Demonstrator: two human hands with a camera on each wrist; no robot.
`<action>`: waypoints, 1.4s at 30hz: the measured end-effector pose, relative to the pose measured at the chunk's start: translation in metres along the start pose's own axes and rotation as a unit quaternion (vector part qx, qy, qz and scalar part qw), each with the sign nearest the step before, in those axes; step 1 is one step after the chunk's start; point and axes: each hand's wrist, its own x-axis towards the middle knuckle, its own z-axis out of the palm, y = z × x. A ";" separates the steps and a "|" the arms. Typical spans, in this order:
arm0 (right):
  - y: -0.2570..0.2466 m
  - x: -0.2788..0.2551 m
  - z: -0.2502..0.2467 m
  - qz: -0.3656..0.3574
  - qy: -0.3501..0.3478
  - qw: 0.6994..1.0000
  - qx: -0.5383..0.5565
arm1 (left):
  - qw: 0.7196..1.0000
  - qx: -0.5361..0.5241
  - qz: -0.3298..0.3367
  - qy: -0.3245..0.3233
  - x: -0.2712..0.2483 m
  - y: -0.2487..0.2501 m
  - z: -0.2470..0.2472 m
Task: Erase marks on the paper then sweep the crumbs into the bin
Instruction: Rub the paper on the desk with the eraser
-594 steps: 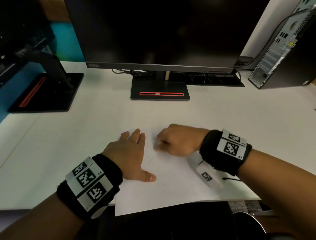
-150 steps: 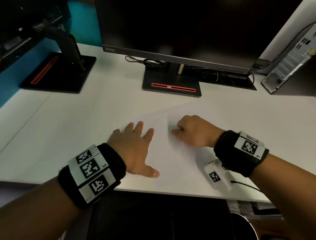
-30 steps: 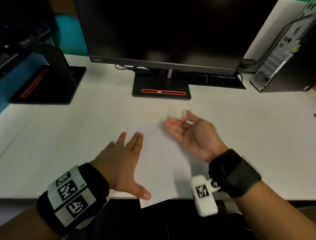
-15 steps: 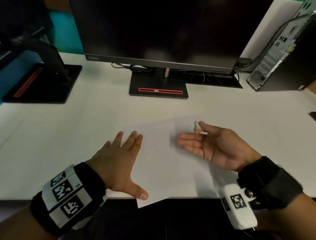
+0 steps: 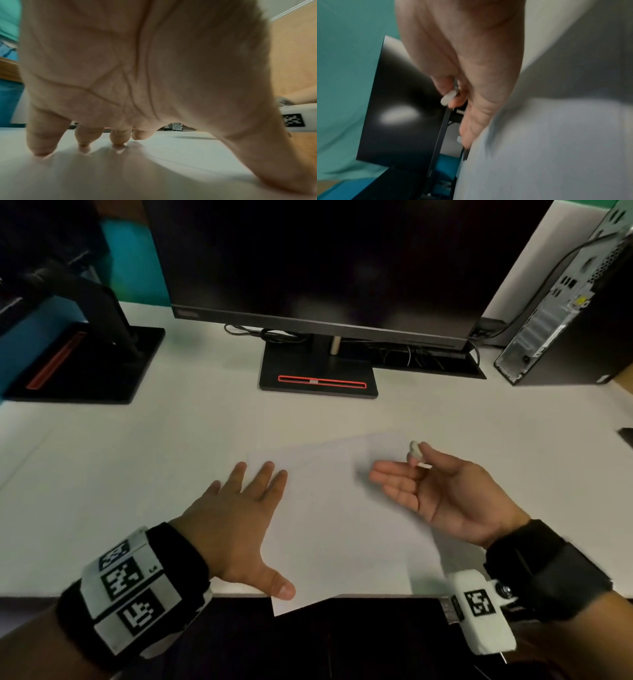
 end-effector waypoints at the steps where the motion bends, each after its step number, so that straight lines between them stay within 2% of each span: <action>1: 0.005 0.004 0.005 0.043 -0.018 0.998 -0.043 | 1.000 -0.001 0.001 0.000 0.000 0.000 0.000; 3: 0.004 0.014 0.008 0.072 -0.003 0.995 -0.068 | 1.000 0.001 0.003 0.003 0.000 0.000 0.000; 4: -0.003 0.023 0.004 0.048 0.031 0.998 -0.041 | 1.000 0.003 0.003 0.003 -0.001 0.000 0.000; 5: -0.014 0.031 -0.002 -0.002 0.075 0.997 0.000 | 1.000 0.004 0.002 0.004 -0.001 0.001 0.000; 7: -0.035 0.042 -0.013 -0.112 0.161 0.978 0.070 | 1.000 0.006 -0.002 0.004 -0.002 0.001 0.000; 9: -0.046 0.044 -0.018 -0.165 0.178 0.964 0.112 | 1.000 0.006 -0.001 0.003 -0.002 0.002 -0.001; 11: -0.040 0.043 -0.009 -0.145 0.118 0.976 0.110 | 1.000 0.007 0.001 0.005 -0.001 0.001 -0.002; 14: -0.018 0.041 0.014 -0.010 -0.001 1.000 -0.003 | 1.000 0.009 0.001 0.002 -0.001 0.000 -0.001; 16: -0.008 0.043 0.018 0.076 -0.031 0.992 -0.093 | 1.000 0.015 0.002 0.004 -0.001 0.001 -0.001; 17: -0.010 0.046 0.017 0.086 -0.020 0.992 -0.094 | 1.000 0.017 0.001 0.004 -0.001 0.001 -0.002; 19: -0.022 0.057 0.010 0.016 0.068 0.997 -0.020 | 1.000 0.014 -0.001 0.005 -0.001 0.003 -0.005; 21: -0.038 0.066 0.005 -0.101 0.171 0.979 0.040 | 1.000 0.001 -0.008 0.013 -0.003 0.004 -0.008; 22: -0.043 0.067 0.005 -0.145 0.200 0.967 0.053 | 1.000 -0.004 -0.009 0.019 -0.005 0.005 -0.010; 23: -0.044 0.066 0.008 -0.165 0.204 0.963 0.062 | 1.000 -0.005 -0.009 0.027 -0.005 0.005 -0.011; 25: -0.036 0.059 0.026 -0.124 0.142 0.982 0.032 | 0.999 -0.001 -0.007 0.045 -0.005 0.005 -0.012; 26: -0.029 0.052 0.040 -0.076 0.102 0.991 -0.030 | 0.999 0.000 -0.008 0.051 -0.005 0.004 -0.013; 27: -0.020 0.046 0.054 -0.029 0.062 0.989 -0.129 | 0.998 0.000 -0.009 0.055 -0.005 0.004 -0.013; 28: -0.010 0.040 0.066 0.006 0.021 0.966 -0.257 | 0.998 0.001 -0.011 0.058 -0.005 0.004 -0.013; 29: -0.001 0.034 0.076 0.028 -0.021 0.918 -0.395 | 0.998 0.001 -0.012 0.059 -0.004 0.005 -0.013; 31: 0.013 0.029 0.089 0.038 -0.087 0.778 -0.621 | 0.998 0.002 -0.017 0.058 -0.003 0.005 -0.013; 32: 0.016 0.029 0.092 0.032 -0.101 0.712 -0.694 | 0.998 0.003 -0.020 0.057 -0.003 0.005 -0.014; 34: 0.013 0.036 0.093 0.000 -0.092 0.624 -0.776 | 0.998 0.009 -0.027 0.054 -0.001 0.005 -0.014; 35: 0.010 0.040 0.093 -0.020 -0.074 0.594 -0.801 | 0.998 0.014 -0.031 0.052 -0.001 0.005 -0.014; 37: 0.006 0.045 0.092 -0.060 -0.052 0.559 -0.826 | 0.998 0.021 -0.036 0.048 0.000 0.005 -0.013; 40: 0.020 0.037 0.096 -0.089 -0.121 0.525 -0.838 | 0.998 0.023 -0.040 0.043 0.000 0.005 -0.012; 42: 0.029 0.032 0.097 -0.080 -0.166 0.508 -0.841 | 0.998 0.026 -0.042 0.041 -0.001 0.006 -0.013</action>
